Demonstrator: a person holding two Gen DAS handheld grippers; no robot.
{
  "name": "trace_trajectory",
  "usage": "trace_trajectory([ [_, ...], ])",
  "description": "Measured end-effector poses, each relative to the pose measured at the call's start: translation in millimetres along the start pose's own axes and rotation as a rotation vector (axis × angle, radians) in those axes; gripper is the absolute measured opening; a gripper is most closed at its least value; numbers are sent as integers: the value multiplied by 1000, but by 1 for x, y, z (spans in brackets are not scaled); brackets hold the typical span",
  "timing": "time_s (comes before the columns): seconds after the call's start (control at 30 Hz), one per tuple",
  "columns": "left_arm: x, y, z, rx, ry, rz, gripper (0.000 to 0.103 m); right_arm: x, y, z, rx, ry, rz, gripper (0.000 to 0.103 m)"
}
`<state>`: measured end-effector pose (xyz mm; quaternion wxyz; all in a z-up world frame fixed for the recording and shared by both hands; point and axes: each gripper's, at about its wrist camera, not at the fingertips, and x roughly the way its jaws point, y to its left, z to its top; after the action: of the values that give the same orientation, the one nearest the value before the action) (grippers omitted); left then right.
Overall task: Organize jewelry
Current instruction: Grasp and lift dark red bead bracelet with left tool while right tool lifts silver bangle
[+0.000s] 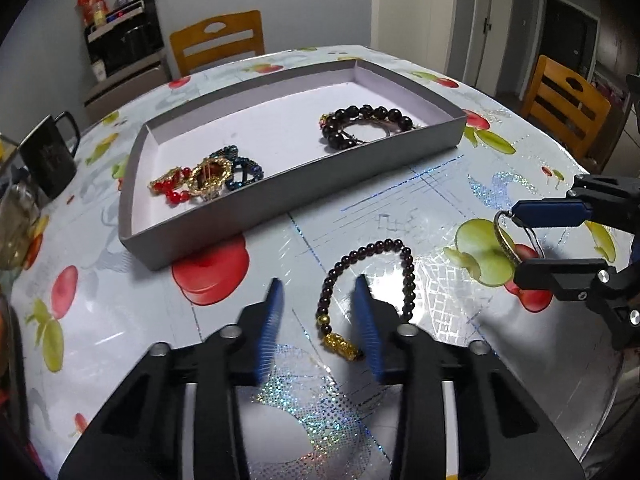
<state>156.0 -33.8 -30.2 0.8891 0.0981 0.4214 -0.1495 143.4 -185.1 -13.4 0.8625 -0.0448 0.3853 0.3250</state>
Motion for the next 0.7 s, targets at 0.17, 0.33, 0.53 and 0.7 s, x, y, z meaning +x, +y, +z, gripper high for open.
trace_trajectory([
  [0.17,-2,-7,-3,25,6,29,6,-2,3,4,-6,-3,-5,46],
  [0.33,-7,0,-2,-7,-4,-14,6,-8,8,14,-25,-15,-13,46],
  [0.53,-27,7,6,-27,-56,-25,6,-8,7,30,-36,-21,-23,46],
  [0.7,-43,16,15,-45,-92,-24,6,-8,6,43,-53,-28,-33,46],
])
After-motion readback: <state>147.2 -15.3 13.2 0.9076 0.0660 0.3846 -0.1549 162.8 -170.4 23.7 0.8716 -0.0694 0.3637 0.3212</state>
